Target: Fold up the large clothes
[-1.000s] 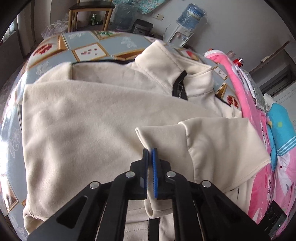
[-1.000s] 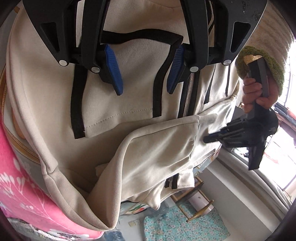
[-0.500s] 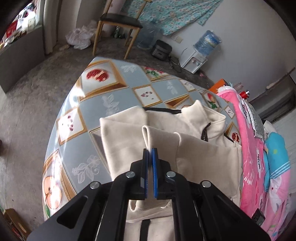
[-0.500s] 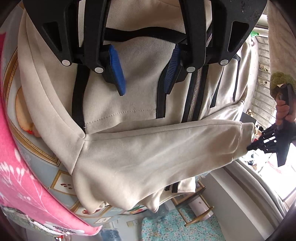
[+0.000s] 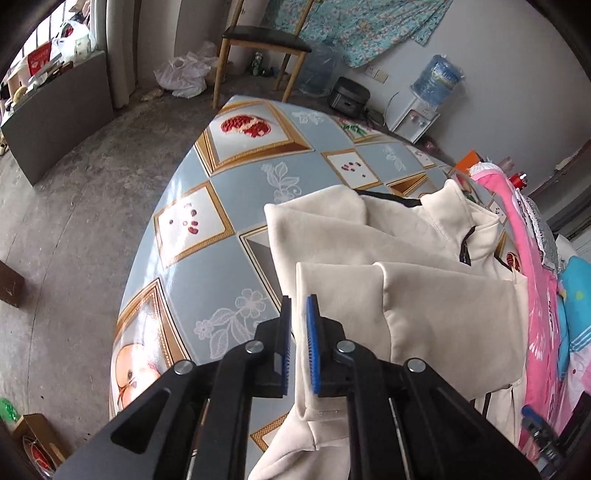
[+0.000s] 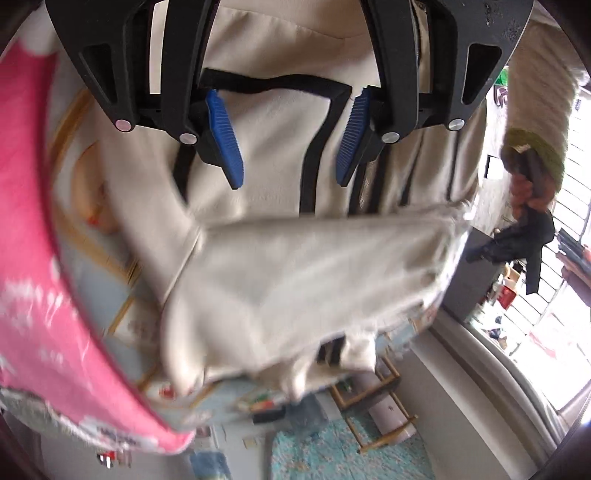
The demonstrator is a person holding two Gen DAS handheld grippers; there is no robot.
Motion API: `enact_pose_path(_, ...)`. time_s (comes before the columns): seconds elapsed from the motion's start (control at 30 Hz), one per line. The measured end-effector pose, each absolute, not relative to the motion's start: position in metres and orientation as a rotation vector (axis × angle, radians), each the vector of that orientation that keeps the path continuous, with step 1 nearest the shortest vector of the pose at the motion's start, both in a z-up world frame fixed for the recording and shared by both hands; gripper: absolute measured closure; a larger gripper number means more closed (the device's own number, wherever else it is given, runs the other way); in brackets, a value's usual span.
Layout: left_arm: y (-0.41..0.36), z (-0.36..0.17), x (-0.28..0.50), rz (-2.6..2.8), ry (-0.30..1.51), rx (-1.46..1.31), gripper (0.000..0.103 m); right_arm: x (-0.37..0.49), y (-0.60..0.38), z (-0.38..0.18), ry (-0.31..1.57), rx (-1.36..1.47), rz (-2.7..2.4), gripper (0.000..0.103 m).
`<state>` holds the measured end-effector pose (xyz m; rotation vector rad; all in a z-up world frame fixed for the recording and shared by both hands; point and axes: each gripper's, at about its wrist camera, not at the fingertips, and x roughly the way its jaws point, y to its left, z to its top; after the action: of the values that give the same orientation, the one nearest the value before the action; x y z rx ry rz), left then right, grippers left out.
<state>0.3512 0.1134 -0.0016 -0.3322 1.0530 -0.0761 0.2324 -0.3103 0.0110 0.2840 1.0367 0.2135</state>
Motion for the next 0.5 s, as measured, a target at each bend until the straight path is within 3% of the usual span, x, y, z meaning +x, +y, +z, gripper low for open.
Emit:
enact_pose_path(0.13,0.093,0.006,0.343,-0.149,1.012,-0.237,0.095,0.275,-0.337,0.042,0.966,0.173,0.118,0.038)
enact_pose_path(0.3,0.066,-0.013,0.341,-0.175,1.056,-0.156,0.095,0.367,-0.373,0.008,1.039,0.152,-0.020,0.038)
enact_pose_path(0.4,0.058,-0.023,0.339,-0.176,1.069,-0.134,0.095,0.398,-0.386,-0.020,1.097,0.175,-0.031,0.061)
enact_pose_path(0.43,0.057,-0.025,0.337,-0.174,1.065,-0.131,0.095,0.403,-0.386,-0.026,1.104,0.172,-0.025,0.082)
enact_pose_path(0.47,0.058,-0.026,0.336,-0.172,1.061,-0.133,0.095,0.405,-0.386,-0.028,1.102,0.174,-0.018,0.096)
enact_pose_path(0.5,0.059,-0.027,0.336,-0.171,1.056,-0.141,0.095,0.404,-0.387,-0.028,1.083,0.197,0.000,0.096)
